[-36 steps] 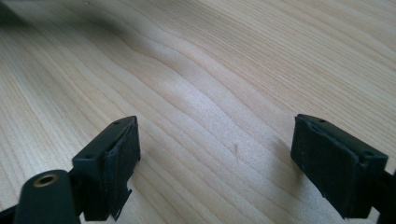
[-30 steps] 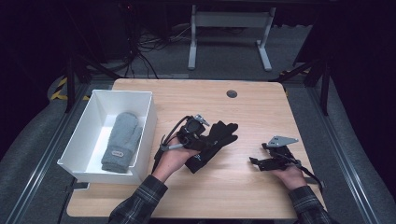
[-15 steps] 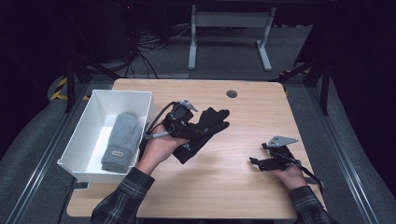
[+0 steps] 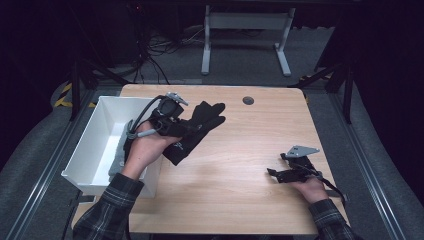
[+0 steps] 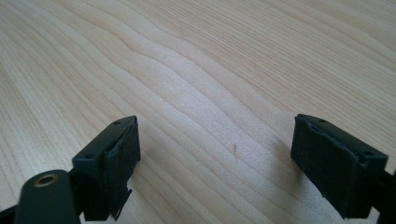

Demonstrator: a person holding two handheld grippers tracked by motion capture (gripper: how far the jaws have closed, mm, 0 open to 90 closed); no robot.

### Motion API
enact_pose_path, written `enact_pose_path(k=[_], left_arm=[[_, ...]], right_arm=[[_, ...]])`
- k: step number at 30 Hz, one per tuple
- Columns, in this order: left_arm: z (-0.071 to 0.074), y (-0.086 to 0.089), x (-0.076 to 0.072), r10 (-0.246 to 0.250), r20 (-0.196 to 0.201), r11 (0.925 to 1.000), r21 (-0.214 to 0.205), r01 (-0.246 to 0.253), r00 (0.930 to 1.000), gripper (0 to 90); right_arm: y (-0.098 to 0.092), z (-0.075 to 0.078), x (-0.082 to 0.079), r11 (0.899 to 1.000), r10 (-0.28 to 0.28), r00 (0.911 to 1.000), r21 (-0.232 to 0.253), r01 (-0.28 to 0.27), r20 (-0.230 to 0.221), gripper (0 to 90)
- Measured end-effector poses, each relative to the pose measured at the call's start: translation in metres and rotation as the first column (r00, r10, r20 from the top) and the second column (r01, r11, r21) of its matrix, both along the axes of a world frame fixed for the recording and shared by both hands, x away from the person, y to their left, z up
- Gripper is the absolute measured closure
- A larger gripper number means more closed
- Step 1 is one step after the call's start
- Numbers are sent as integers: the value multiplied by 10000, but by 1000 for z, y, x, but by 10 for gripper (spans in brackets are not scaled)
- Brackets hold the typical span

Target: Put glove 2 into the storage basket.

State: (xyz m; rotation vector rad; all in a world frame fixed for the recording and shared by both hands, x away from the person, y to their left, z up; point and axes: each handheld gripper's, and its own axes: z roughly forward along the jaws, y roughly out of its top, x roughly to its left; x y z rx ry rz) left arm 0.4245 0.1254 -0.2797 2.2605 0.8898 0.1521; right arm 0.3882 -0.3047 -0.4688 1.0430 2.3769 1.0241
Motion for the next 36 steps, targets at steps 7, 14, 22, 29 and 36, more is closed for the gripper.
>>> enact_pose_path(k=[7, 14, 22, 29, 36], left_arm=[[5, 32, 0, 766, 122, 9971, -28, -765, 9970, 649], [9, 76, -2, 1809, 302, 9834, -173, -1804, 9830, 648], [-4, 122, 0, 3050, 123, 9523, -127, -3048, 9523, 649], [-29, 142, 4, 3809, -118, 9245, 209, -3806, 9245, 648], [-57, 150, 9, 4280, -498, 9036, 415, -4263, 9024, 648]], right_arm=[[0, 0, 0, 10000, -26, 10000, 5, 26, 3, 161], [0, 0, 0, 10000, -37, 10000, -9, 37, 31, 161], [0, 0, 0, 10000, -66, 10000, -5, 66, 33, 161], [0, 0, 0, 10000, -75, 10000, -4, 75, 35, 161], [0, 0, 0, 10000, -95, 10000, -4, 95, 28, 161]])
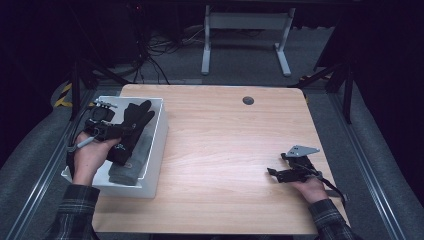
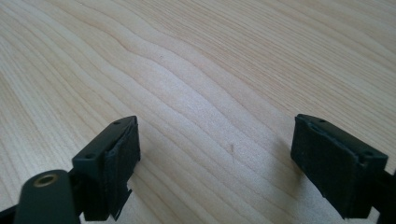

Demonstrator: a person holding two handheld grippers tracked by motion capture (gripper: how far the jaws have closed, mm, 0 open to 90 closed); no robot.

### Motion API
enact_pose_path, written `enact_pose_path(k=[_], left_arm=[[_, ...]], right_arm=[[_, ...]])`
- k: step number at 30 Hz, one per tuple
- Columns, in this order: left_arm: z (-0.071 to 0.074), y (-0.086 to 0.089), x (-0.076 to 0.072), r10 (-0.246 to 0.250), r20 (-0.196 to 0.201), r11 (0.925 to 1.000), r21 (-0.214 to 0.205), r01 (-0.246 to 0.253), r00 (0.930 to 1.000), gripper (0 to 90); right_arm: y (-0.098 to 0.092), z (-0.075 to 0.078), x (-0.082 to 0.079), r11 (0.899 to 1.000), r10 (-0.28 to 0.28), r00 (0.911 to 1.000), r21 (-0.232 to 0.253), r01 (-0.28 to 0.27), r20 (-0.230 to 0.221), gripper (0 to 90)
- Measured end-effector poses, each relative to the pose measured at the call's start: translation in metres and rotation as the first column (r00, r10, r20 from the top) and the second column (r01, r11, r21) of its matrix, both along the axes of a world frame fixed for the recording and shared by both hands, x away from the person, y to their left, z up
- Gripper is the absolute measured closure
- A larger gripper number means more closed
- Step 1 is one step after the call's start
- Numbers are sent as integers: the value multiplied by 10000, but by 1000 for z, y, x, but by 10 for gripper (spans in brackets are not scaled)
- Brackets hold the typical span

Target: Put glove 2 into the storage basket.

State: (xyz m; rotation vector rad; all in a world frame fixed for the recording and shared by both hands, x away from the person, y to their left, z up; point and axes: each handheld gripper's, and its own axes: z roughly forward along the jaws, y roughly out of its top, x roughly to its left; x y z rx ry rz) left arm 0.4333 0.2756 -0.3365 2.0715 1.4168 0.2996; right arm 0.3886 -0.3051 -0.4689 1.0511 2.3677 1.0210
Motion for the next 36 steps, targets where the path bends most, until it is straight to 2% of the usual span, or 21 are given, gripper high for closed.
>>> enact_pose_path(k=[6, 7, 8, 12, 16, 21, 25, 30, 36], left_arm=[[-26, 2, 6, 274, -582, 9995, 175, -264, 9979, 641], [-26, 2, 6, 274, -582, 9995, 175, -264, 9979, 638], [-36, 2, 8, 291, -787, 9992, 283, -269, 9965, 635], [-47, 1, 10, 386, -898, 9976, 607, -332, 9952, 627], [-52, 1, 10, 466, -867, 9971, 635, -412, 9951, 611], [-48, 2, 11, 407, -827, 9974, 627, -355, 9957, 489], [-42, 2, 11, 414, -559, 9971, 654, -377, 9976, 352], [-33, 2, 10, 569, -255, 9963, 658, -551, 9981, 257], [-14, 0, 4, 501, 356, 9983, 282, -511, 9981, 206]], right_arm=[[0, 0, 0, 10000, -7, 10000, -1, 7, -2, 161], [0, 0, 0, 10000, -7, 10000, -1, 7, -2, 161], [0, 0, 0, 10000, -6, 10000, 2, 6, -1, 161], [0, 0, 0, 10000, -6, 10000, 1, 6, 0, 161], [0, 0, 0, 10000, -7, 10000, -1, 7, 1, 161], [0, 0, 0, 10000, -7, 10000, -1, 7, 0, 161], [0, 0, 0, 10000, -8, 10000, 0, 8, 0, 161], [0, 0, 0, 10000, -9, 10000, -1, 9, -1, 161], [0, 0, 0, 10000, -9, 10000, 0, 9, 0, 161]])
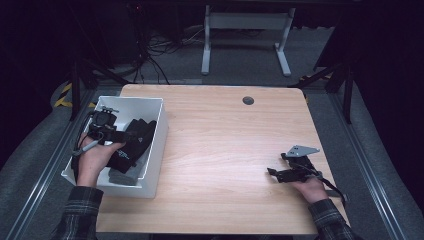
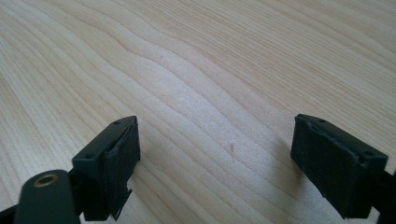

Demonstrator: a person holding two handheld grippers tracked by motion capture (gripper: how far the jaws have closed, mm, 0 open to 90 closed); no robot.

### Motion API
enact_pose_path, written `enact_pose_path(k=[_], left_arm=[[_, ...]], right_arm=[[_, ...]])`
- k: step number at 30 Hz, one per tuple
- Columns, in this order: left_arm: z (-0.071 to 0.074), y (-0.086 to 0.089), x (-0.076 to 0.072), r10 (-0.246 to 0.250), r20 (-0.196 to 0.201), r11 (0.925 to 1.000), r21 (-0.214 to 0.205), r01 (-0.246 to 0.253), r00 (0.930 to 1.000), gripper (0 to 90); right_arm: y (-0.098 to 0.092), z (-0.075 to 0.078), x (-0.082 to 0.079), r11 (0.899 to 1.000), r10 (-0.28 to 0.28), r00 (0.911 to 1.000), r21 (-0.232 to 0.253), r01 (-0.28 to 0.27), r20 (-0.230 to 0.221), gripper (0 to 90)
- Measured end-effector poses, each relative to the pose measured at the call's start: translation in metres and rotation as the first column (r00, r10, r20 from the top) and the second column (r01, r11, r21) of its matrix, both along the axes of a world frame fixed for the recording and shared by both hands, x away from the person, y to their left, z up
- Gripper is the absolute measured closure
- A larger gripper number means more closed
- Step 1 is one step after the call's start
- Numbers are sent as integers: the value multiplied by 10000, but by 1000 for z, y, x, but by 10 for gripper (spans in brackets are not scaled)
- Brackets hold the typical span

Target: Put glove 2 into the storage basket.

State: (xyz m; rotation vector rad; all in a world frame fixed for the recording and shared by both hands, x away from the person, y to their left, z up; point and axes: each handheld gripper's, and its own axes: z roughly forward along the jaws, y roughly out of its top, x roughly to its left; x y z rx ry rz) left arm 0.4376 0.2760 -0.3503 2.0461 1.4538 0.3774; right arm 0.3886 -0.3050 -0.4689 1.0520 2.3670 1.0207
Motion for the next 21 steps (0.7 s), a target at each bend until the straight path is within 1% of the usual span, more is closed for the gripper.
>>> enact_pose_path(k=[2, 4, 5, 9, 11, 13, 16, 17, 18, 20, 21], left_arm=[[7, -3, -2, -240, 168, 9994, -232, 244, 9996, 204], [12, -8, -3, -497, 256, 9979, -415, 507, 9984, 203], [14, -10, -4, -607, 321, 9966, -546, 624, 9976, 201], [23, -22, -5, -1073, 550, 9902, -840, 1117, 9927, 197], [26, -29, -5, -1253, 635, 9876, -877, 1306, 9901, 197], [29, -36, -5, -1416, 735, 9839, -998, 1485, 9872, 196], [34, -50, -6, -1762, 894, 9781, -962, 1846, 9803, 196], [34, -54, -7, -1872, 967, 9752, -1015, 1968, 9775, 197], [35, -58, -7, -1952, 979, 9728, -1071, 2053, 9759, 197], [36, -66, -7, -2125, 1029, 9699, -985, 2225, 9717, 197], [36, -70, -7, -2188, 1060, 9679, -1021, 2295, 9700, 197]], right_arm=[[0, 0, 0, 10000, 0, 10000, -2, 0, 1, 161], [0, 0, 0, 10000, 1, 10000, -1, -1, 2, 161], [0, 0, 0, 10000, 3, 10000, -1, -3, 3, 161], [0, 0, 0, 10000, -21, 10000, 13, 21, 0, 161], [0, 0, 0, 10000, -22, 10000, 16, 22, -3, 161], [0, 0, 0, 10000, -14, 10000, 32, 14, -6, 161], [0, 0, 0, 10000, -4, 10000, 25, 4, -16, 161], [0, 0, 0, 10000, -7, 10000, 23, 7, -16, 161], [0, 0, 0, 10000, 0, 10000, 25, 0, -11, 161], [0, 0, 0, 10000, -11, 10000, 30, 11, -5, 160], [0, 0, 0, 10000, -12, 10000, 30, 12, -3, 160]])
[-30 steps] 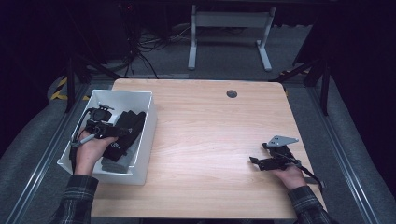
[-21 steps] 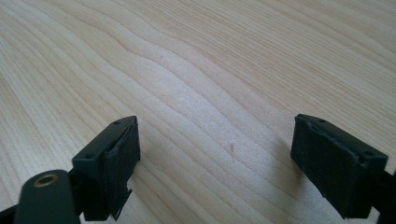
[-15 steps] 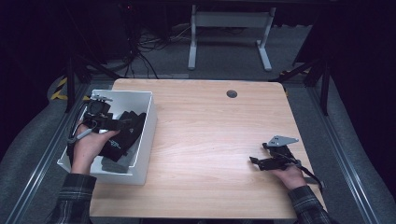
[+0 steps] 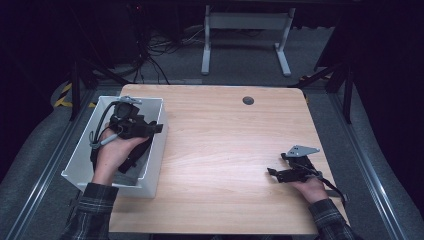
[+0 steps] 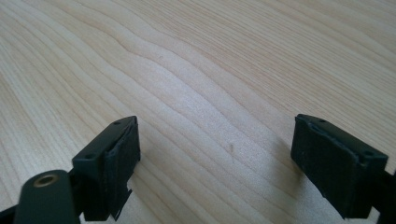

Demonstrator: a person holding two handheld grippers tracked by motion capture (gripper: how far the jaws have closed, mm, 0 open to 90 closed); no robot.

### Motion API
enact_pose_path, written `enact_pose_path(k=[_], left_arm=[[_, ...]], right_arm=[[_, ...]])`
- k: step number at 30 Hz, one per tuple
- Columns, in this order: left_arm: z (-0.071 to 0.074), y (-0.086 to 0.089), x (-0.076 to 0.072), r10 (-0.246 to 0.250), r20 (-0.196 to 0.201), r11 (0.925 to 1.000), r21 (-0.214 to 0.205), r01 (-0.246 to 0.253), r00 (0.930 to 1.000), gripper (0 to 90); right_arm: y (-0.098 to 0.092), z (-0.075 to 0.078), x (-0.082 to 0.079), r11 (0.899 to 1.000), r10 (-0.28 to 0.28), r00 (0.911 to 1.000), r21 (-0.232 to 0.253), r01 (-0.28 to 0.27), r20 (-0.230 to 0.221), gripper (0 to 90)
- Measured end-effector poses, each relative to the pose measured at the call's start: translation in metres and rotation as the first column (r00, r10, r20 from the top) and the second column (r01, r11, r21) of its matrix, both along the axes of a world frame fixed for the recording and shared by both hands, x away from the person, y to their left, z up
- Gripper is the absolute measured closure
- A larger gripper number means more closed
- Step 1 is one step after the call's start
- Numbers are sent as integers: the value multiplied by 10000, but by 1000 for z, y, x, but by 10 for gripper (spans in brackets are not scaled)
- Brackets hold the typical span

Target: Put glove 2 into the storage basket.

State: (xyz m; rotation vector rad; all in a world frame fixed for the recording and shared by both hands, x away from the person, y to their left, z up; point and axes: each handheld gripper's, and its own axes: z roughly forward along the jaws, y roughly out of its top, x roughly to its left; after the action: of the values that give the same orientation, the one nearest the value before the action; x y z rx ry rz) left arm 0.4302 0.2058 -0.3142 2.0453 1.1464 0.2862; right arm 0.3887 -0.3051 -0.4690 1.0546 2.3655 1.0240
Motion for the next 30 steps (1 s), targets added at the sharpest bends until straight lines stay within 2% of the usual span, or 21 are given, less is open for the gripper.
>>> enact_pose_path(k=[8, 14, 25, 30], left_arm=[[-1, -28, -1, -637, 64, 9979, -68, 637, 9979, 196], [-5, -51, -5, -1124, 106, 9936, -134, 1125, 9936, 191], [-17, -89, -12, -1883, 105, 9818, -221, 1885, 9821, 189], [-28, -109, -17, -2334, 41, 9724, -75, 2334, 9724, 179]], right_arm=[[0, 0, 0, 10000, -9, 10000, -15, 9, -2, 160], [0, 0, 0, 10000, -9, 10000, -14, 9, -2, 160], [0, 0, 0, 10000, 10, 10000, -35, -10, 5, 160], [0, 0, 0, 10000, 11, 10000, -37, -11, 7, 160]])
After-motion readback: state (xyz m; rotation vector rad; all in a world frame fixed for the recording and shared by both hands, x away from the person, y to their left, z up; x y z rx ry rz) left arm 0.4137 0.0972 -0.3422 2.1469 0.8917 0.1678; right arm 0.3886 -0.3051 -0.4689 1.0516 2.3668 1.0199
